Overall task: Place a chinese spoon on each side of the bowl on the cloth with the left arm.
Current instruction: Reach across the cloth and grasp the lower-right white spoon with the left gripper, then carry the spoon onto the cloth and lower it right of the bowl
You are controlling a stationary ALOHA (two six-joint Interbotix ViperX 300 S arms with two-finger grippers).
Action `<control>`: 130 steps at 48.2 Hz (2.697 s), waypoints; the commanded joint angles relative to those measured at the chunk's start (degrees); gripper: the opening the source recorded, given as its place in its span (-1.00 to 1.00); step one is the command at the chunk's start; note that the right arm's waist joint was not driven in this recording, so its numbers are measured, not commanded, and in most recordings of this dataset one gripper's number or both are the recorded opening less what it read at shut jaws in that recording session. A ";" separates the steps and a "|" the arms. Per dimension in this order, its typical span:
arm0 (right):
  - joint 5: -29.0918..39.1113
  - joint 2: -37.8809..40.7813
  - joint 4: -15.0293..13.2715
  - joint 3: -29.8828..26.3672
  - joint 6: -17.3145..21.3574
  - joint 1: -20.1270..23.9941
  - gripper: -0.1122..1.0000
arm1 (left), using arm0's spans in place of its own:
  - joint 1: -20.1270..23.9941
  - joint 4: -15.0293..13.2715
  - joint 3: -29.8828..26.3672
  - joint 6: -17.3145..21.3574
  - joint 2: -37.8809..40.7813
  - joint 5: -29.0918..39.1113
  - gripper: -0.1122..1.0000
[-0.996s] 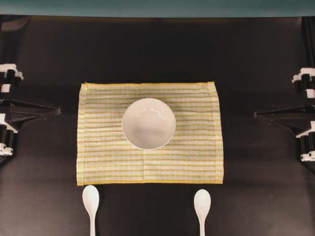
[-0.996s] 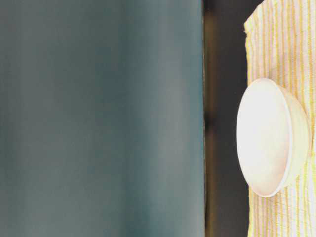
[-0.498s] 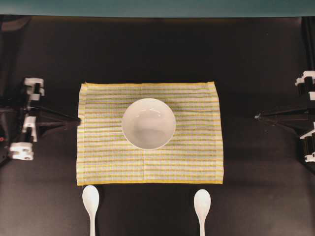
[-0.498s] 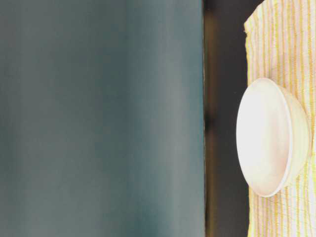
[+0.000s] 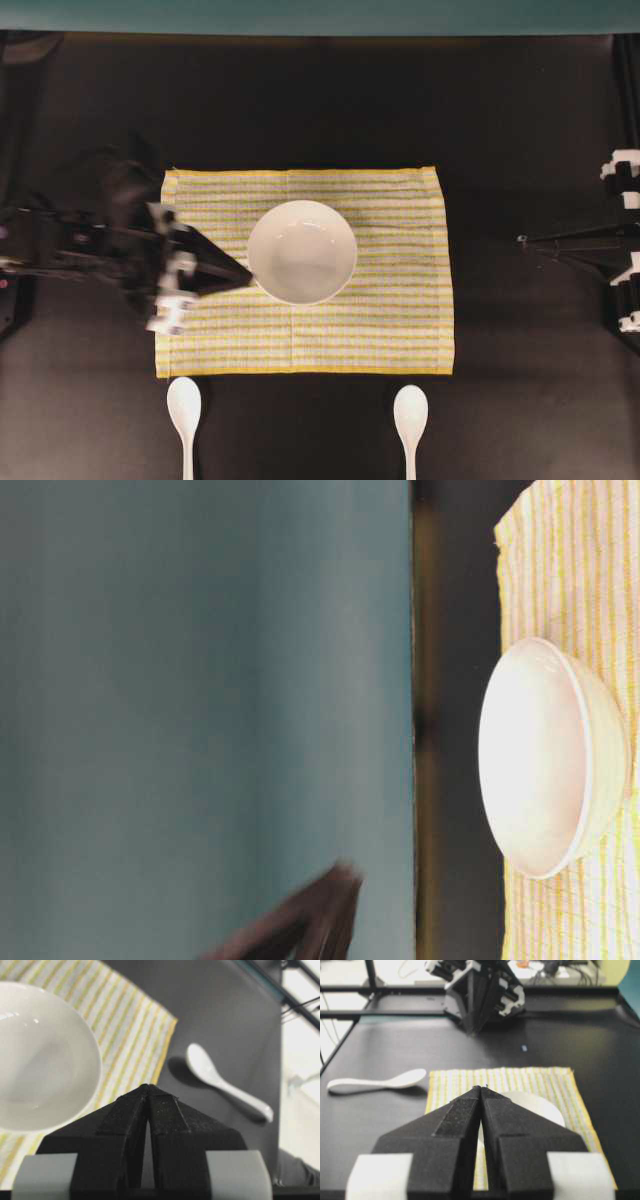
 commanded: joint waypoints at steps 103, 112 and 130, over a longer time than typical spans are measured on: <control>-0.18 -1.32 1.05 4.57 2.81 0.00 -0.81 | -9.05 0.18 -40.61 0.53 45.18 3.34 0.68; -0.18 -1.67 1.05 4.75 2.81 0.00 -0.81 | -9.32 0.26 -41.57 0.62 45.62 5.98 0.58; -0.18 -1.76 1.05 4.83 2.81 0.00 -0.81 | -7.91 0.26 -42.54 0.79 41.48 7.47 -0.69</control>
